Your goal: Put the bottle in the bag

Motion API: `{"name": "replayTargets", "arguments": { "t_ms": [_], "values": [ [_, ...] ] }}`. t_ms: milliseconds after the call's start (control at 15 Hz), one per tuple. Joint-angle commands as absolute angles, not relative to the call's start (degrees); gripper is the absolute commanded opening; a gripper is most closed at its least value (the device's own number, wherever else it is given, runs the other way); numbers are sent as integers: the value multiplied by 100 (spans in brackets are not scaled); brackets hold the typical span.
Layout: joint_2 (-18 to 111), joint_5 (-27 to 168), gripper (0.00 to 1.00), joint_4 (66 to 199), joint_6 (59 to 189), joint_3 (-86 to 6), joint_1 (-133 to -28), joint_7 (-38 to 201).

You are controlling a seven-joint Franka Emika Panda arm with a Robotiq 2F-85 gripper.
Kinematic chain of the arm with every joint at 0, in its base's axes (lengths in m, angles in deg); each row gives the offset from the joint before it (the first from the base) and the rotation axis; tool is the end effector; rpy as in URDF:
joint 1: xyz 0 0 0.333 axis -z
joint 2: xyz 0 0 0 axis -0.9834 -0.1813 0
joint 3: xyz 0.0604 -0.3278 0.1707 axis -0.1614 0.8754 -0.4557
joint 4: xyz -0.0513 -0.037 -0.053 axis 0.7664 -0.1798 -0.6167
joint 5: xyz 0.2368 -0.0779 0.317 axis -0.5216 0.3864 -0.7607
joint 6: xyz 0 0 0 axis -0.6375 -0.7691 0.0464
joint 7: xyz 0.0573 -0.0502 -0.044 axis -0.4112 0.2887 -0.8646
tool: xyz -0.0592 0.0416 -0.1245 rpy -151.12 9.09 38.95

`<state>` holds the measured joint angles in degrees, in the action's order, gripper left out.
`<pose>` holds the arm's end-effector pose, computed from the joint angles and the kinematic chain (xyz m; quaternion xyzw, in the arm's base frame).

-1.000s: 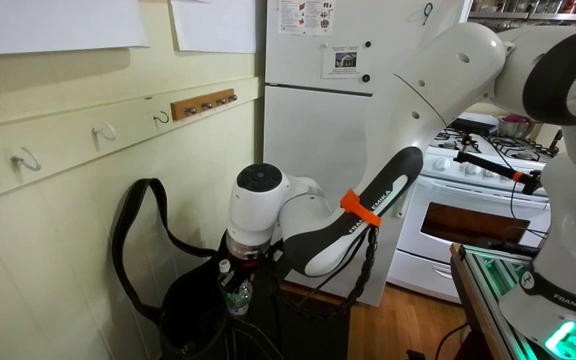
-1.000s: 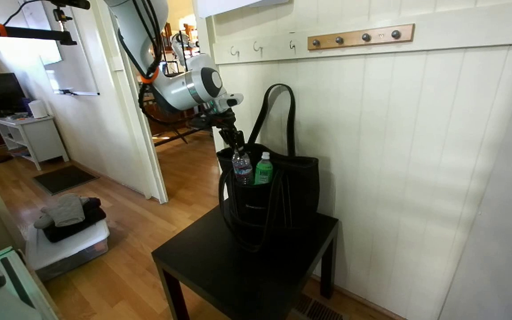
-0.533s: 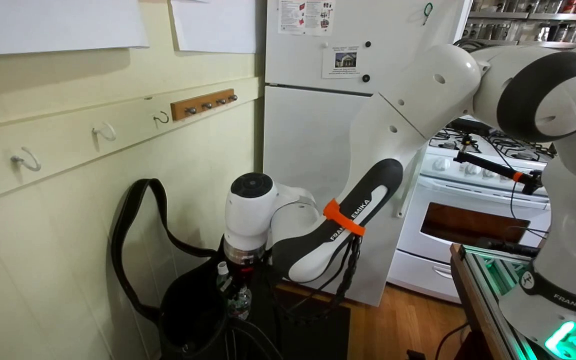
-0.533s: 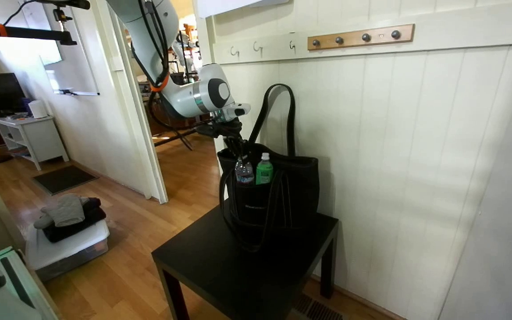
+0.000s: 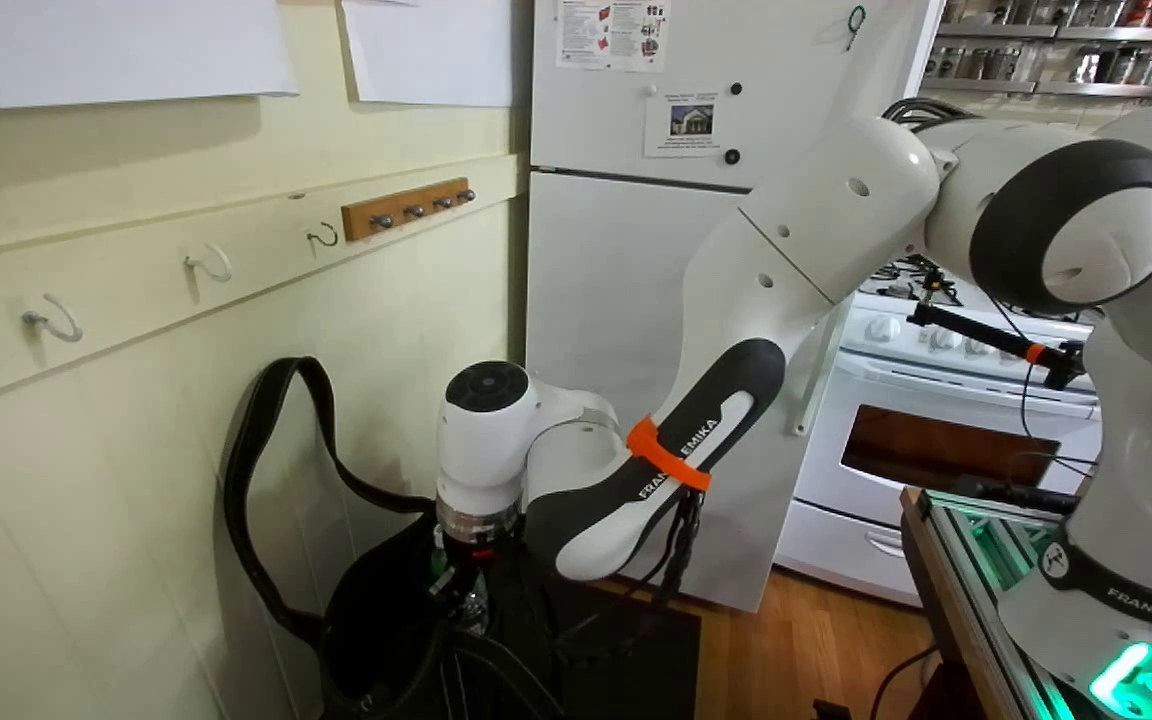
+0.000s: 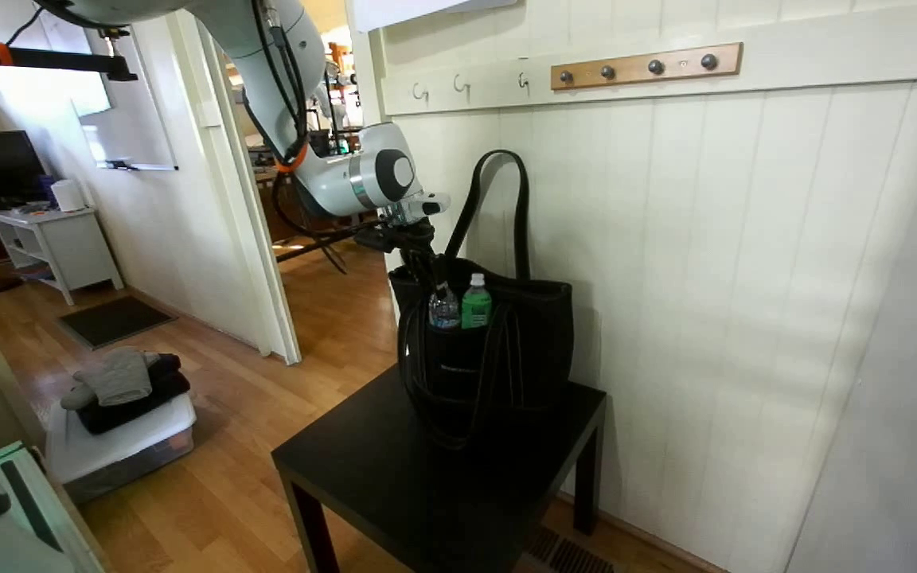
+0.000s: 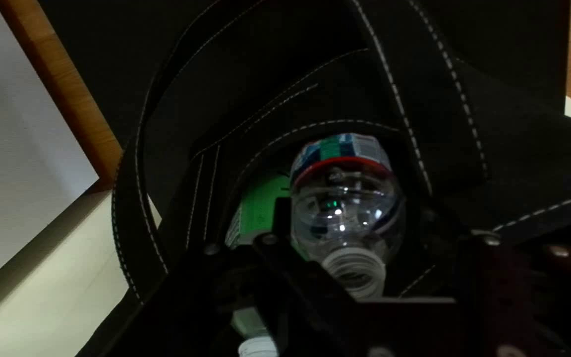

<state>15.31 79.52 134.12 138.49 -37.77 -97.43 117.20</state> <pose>0.7276 0.1623 0.1348 0.9834 -0.1421 0.0954 0.0605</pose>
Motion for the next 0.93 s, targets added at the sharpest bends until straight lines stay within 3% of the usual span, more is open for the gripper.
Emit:
{"name": "replayTargets", "arguments": {
  "t_ms": [0, 867],
  "values": [
    [1593, 7754, 98, 13380, 13694, -3736, -9907, 11729],
    [2851, 8169, 100, 14426, 12680, -3670, -10317, 11888]
  ]
}}
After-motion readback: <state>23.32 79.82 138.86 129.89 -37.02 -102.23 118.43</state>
